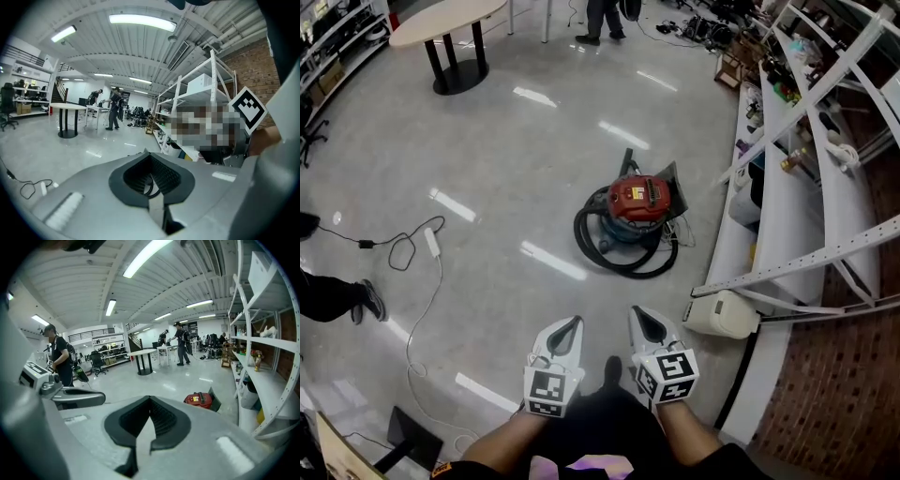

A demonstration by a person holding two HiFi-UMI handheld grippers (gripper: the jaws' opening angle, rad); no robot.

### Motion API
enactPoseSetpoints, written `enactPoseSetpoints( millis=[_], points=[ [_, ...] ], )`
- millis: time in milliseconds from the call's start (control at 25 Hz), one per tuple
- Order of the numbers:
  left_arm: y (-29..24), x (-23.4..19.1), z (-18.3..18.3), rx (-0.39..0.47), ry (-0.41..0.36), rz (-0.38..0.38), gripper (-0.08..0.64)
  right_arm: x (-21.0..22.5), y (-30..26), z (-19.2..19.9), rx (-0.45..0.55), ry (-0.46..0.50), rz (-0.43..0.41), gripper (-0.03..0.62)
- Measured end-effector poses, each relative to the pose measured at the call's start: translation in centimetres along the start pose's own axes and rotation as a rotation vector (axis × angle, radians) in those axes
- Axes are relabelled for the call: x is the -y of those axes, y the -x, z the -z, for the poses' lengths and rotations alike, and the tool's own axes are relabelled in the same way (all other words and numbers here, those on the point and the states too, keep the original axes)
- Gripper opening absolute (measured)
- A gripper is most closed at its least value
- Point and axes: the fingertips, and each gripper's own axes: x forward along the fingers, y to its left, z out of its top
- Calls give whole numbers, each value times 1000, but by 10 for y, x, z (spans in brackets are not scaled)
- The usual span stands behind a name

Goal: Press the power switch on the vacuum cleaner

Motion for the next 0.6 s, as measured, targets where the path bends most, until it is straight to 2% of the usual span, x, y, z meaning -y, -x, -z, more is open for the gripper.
enactPoseSetpoints(
  millis=[200,480,600],
  points=[
    [7,37,5,-11,8,-40,15,14,40,10,-3,38,-42,-6],
    [16,108,-1,17,-24,-87,15,34,95,19,21,90,-164,-6],
    [16,128,3,30,-15,-121,15,48,115,24,43,117,-193,-6]
  ],
)
